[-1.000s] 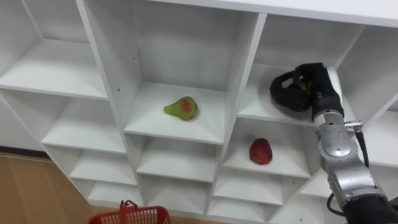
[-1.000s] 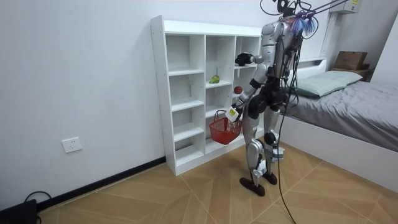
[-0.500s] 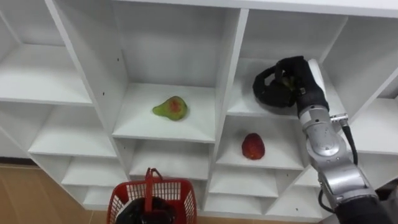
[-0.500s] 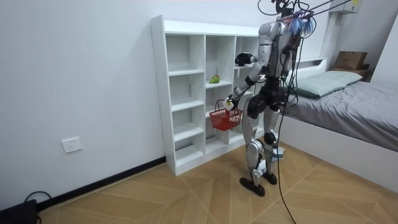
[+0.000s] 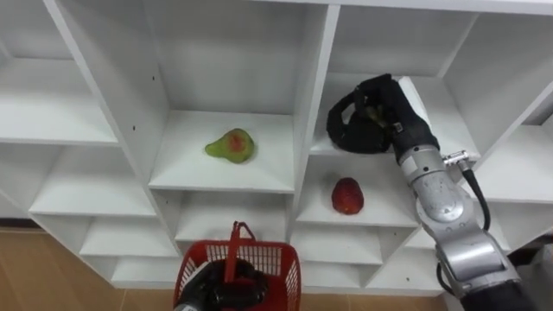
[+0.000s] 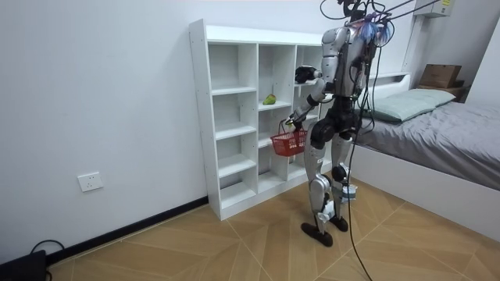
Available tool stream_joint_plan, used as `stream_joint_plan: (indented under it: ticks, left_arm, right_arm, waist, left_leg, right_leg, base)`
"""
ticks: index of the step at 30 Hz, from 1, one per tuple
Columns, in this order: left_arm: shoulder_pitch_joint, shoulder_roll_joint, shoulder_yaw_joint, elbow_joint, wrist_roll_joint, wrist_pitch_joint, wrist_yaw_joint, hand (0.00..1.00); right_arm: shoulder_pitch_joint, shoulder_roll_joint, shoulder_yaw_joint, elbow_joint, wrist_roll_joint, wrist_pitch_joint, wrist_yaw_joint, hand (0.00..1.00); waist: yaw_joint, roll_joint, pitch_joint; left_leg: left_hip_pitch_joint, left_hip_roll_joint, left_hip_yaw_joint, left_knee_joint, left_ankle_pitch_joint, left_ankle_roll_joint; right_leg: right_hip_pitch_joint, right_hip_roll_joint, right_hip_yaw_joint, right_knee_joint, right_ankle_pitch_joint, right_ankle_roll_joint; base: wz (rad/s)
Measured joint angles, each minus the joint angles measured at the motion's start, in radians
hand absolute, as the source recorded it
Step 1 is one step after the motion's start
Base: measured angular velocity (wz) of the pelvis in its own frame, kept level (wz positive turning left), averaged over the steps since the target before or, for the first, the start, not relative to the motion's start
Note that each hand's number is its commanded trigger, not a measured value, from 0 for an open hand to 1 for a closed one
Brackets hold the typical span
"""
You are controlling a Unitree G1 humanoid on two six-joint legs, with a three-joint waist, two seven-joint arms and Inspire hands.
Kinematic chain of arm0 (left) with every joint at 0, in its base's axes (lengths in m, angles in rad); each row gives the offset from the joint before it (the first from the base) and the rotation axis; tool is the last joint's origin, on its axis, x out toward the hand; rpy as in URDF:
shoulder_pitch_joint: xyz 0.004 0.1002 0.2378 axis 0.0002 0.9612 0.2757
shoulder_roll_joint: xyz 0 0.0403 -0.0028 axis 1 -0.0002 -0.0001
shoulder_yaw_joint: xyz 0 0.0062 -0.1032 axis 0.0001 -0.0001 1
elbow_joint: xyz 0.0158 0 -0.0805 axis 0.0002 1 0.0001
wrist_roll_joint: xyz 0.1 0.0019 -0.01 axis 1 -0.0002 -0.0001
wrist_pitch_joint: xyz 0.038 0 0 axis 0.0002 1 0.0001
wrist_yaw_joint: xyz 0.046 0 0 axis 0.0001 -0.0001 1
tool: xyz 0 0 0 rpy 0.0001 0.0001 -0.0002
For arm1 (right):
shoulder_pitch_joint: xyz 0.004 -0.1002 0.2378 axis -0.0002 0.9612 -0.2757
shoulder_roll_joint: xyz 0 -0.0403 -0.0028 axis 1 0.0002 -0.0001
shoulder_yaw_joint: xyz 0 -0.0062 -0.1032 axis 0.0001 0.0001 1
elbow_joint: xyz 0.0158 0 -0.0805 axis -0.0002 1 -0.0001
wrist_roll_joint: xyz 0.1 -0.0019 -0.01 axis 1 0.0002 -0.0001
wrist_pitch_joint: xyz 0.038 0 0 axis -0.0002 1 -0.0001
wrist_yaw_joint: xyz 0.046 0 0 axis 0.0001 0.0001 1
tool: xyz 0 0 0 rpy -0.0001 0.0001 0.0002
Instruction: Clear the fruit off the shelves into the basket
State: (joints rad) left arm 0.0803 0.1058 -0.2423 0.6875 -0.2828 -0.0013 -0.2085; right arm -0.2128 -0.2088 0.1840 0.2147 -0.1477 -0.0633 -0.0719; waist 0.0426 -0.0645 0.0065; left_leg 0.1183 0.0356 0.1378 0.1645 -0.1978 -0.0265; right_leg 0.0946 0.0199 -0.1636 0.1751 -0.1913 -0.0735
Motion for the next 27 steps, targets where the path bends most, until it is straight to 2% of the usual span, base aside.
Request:
stream_joint_plan:
  ticks: [4, 7, 11, 16, 27]
  left_arm:
    - [-0.005, -0.003, 0.000, 0.000, -0.002, 0.000, 0.000, 1.00]
    - [-0.005, -0.003, 0.001, 0.000, -0.022, -0.003, 0.000, 1.00]
    - [-0.005, -0.006, 0.000, -0.006, -0.038, -0.003, 0.000, 1.00]
    - [-0.004, -0.008, 0.001, -0.047, -0.038, -0.004, 0.000, 1.00]
    - [-0.001, -0.003, 0.020, -0.058, -0.037, -0.007, 0.000, 1.00]
  right_arm:
    - [0.003, 0.015, 0.003, -0.006, 0.025, 0.000, 0.009, 1.00]
    - [0.040, 0.016, 0.003, -0.079, 0.025, 0.001, 0.013, 1.00]
    - [0.077, 0.017, 0.003, -0.172, 0.057, 0.001, 0.050, 1.00]
    - [0.082, 0.015, -0.008, -0.201, 0.066, 0.001, 0.081, 1.00]
    - [0.117, 0.012, -0.009, -0.279, 0.063, 0.021, 0.130, 1.00]
  waist:
    - [-0.008, 0.003, 0.0020]
    - [-0.008, 0.006, 0.0036]
    - [-0.009, 0.006, 0.0035]
    - [-0.009, 0.006, 0.0033]
    - [-0.008, 0.005, 0.0016]
  left_leg:
    - [0.004, 0.001, 0.000, 0.000, 0.000, 0.000]
    - [-0.001, 0.000, -0.004, 0.000, 0.000, 0.000]
    - [-0.001, -0.002, -0.004, 0.000, 0.000, 0.000]
    - [-0.003, -0.008, -0.004, 0.000, 0.000, 0.000]
    - [-0.003, 0.000, 0.005, -0.001, 0.000, 0.000]
  right_leg:
    - [-0.002, 0.001, 0.009, 0.005, 0.000, 0.000]
    - [-0.013, 0.001, 0.016, 0.010, 0.000, 0.000]
    - [-0.023, 0.000, 0.024, 0.011, 0.000, 0.000]
    - [-0.026, 0.000, 0.027, 0.010, 0.000, 0.000]
    - [-0.028, 0.003, 0.043, 0.013, 0.000, 0.000]
  base:
    - [-0.06]
    - [-0.08]
    - [-0.06]
    - [-0.01]
    - [-0.05]
